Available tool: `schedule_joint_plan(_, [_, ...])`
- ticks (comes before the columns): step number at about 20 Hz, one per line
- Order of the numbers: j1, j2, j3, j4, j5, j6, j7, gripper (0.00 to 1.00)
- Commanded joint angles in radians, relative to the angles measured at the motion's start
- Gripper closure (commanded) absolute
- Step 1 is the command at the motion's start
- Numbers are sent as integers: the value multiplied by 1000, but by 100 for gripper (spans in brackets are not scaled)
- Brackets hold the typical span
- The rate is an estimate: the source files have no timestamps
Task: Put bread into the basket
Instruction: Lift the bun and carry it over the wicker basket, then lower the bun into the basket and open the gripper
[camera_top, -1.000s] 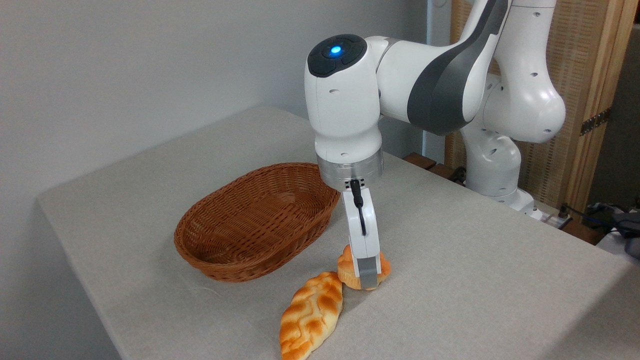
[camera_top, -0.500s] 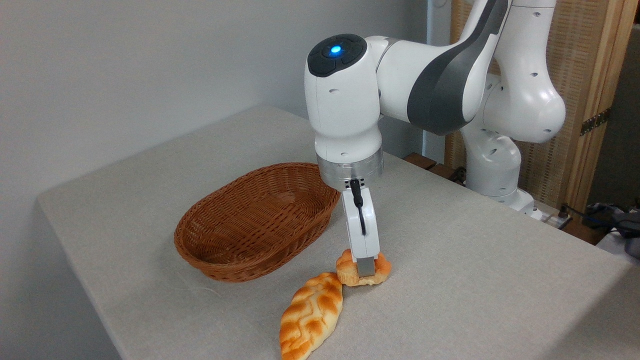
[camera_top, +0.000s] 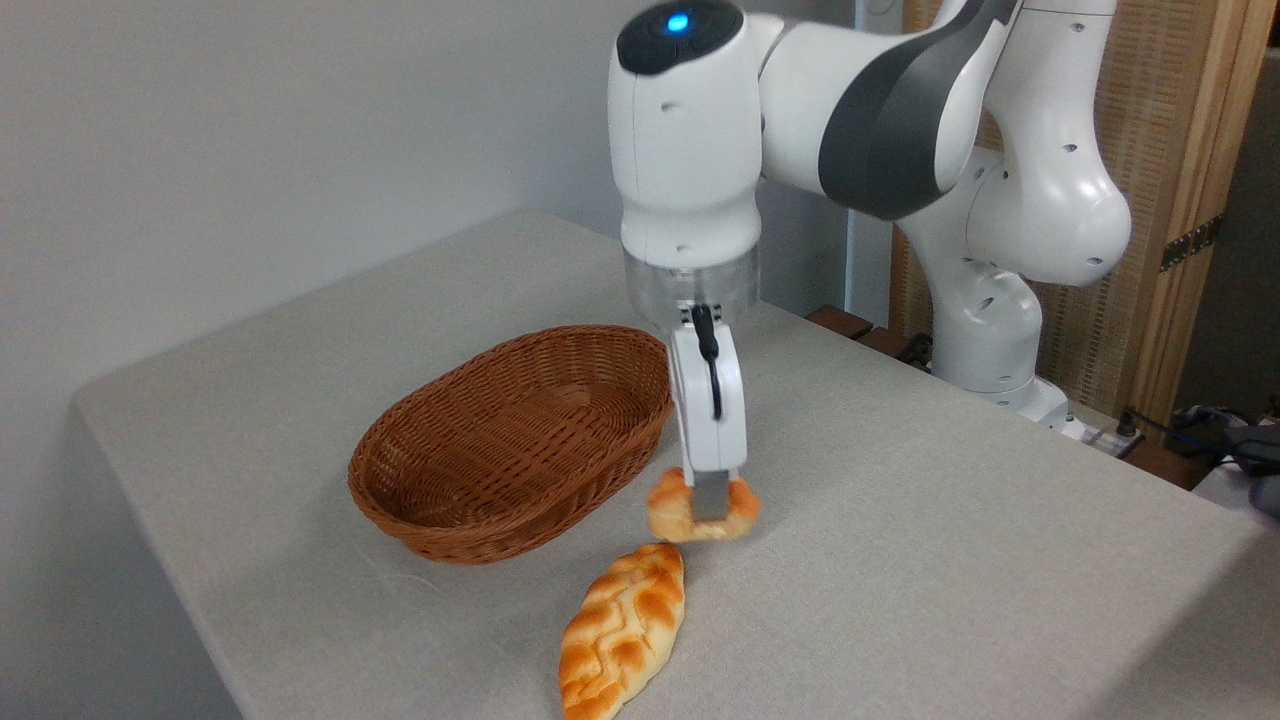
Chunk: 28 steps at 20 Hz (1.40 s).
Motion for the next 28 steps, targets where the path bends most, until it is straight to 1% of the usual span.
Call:
schedule_joint_plan(1, [-6, -3, -5, 71, -86, -34, -5, 71])
schedule_joint_plan(2, [-7, -3, -9, 79, -97, -34, -16, 71])
schedule_joint_plan(4, [-7, 1, -40, 104, -129, -34, -77, 70])
schedule_joint_plan(5, [-7, 1, -47, 107, -134, -34, -100, 70])
schedule_joint_plan(6, [-7, 3, -73, 113, -137, -32, -152, 70])
schedule_joint_plan(7, [-6, 3, -86, 116, -137, -32, -178, 70])
schedule_joint_plan(9, [-6, 3, -123, 122, -135, -32, -270, 69])
schedule_joint_plan(11, [-6, 7, -170, 124, -135, -26, -371, 66])
schedule_joint_plan(12, [-7, 11, -182, 124, -132, -22, -396, 62])
schedule_joint_plan(14, [-7, 29, -225, 124, -125, -15, -488, 55])
schedule_joint_plan(15, [-7, 32, -235, 124, -125, -15, -519, 49])
schedule_joint_plan(16, [-7, 32, -245, 124, -125, -14, -548, 34])
schedule_joint_plan(17, [-7, 32, -261, 124, -125, -14, -585, 26])
schedule_joint_plan(19, [-6, 35, -270, 124, -117, -14, -641, 23])
schedule_joint_plan(21, [-6, 35, -285, 124, -99, -14, -697, 13])
schedule_joint_plan(22, [-6, 37, -291, 122, -88, -14, -729, 3])
schedule_joint_plan(23, [-6, 37, -291, 122, -83, -14, -735, 0])
schedule_joint_plan(28, [-6, 37, -296, 124, -79, -14, -737, 0])
